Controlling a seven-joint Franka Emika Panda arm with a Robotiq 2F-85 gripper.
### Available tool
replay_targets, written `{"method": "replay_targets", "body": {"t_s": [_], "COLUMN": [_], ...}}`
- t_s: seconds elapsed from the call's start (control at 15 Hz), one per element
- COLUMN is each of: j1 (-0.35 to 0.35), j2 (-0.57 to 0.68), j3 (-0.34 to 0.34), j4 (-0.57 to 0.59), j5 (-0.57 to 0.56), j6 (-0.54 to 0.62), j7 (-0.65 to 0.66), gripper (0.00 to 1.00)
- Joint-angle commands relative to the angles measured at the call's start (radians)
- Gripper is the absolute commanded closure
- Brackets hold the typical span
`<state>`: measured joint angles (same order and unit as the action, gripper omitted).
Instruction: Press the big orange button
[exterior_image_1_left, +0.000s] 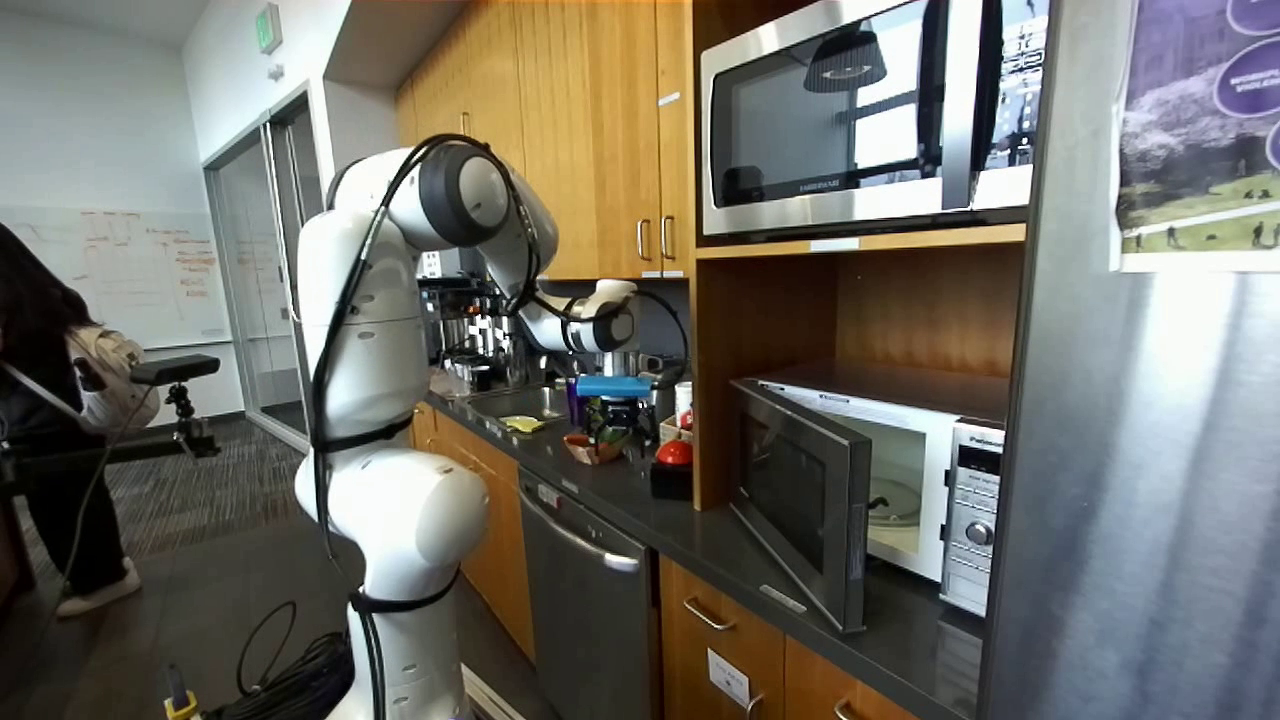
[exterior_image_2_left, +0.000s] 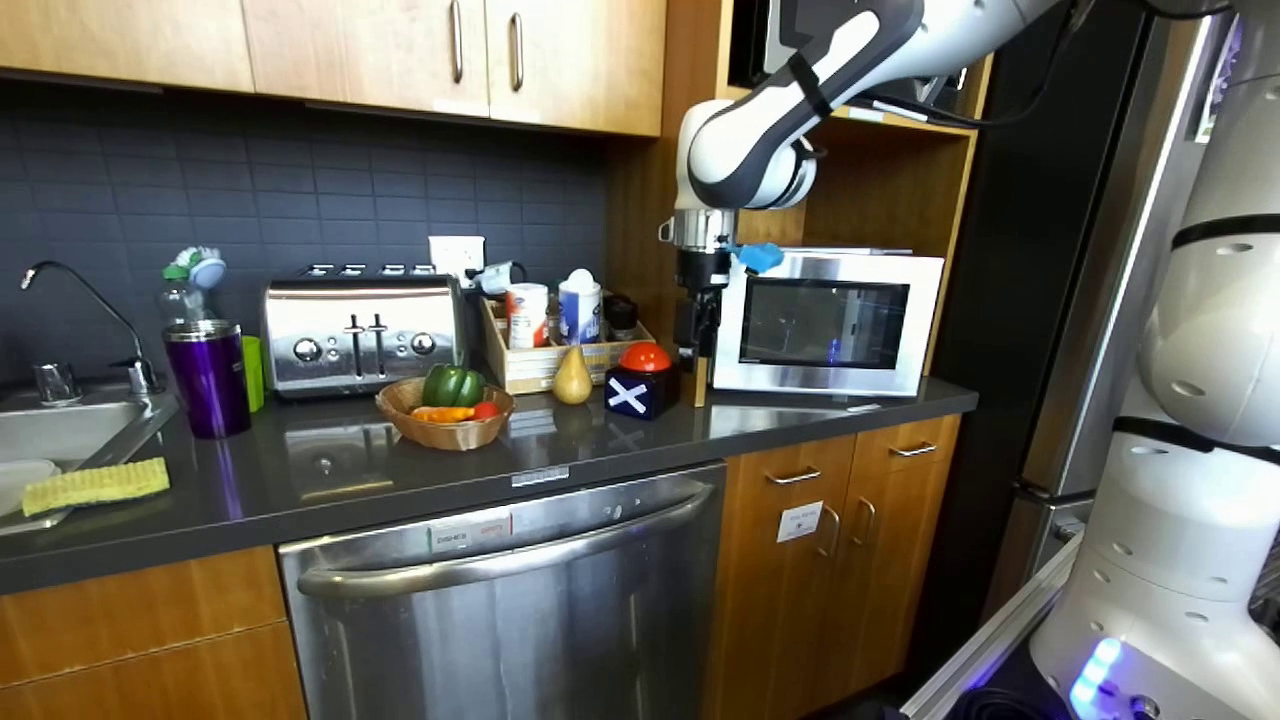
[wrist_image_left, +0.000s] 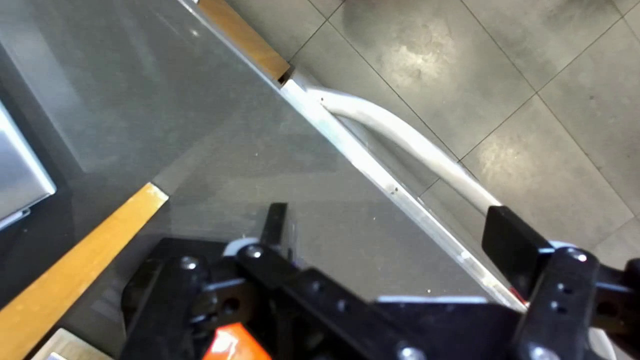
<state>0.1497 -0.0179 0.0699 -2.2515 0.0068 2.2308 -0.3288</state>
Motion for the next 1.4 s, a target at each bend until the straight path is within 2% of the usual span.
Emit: {"method": "replay_targets", "body": {"t_s": [0.0, 0.6, 1.33], "j1": [-0.028, -0.048, -0.025], "j2": [0.104, 0.287, 0.331], "j3": [0.007, 0.037, 0.058], "j4": [0.133, 0.372, 0.428], "j5": [0.028, 0.05, -0.064], "j6": [-0.023, -0.073, -0.052], "j7": [-0.04, -0.012, 0.019], "gripper": [0.0, 0.0, 0.0]}}
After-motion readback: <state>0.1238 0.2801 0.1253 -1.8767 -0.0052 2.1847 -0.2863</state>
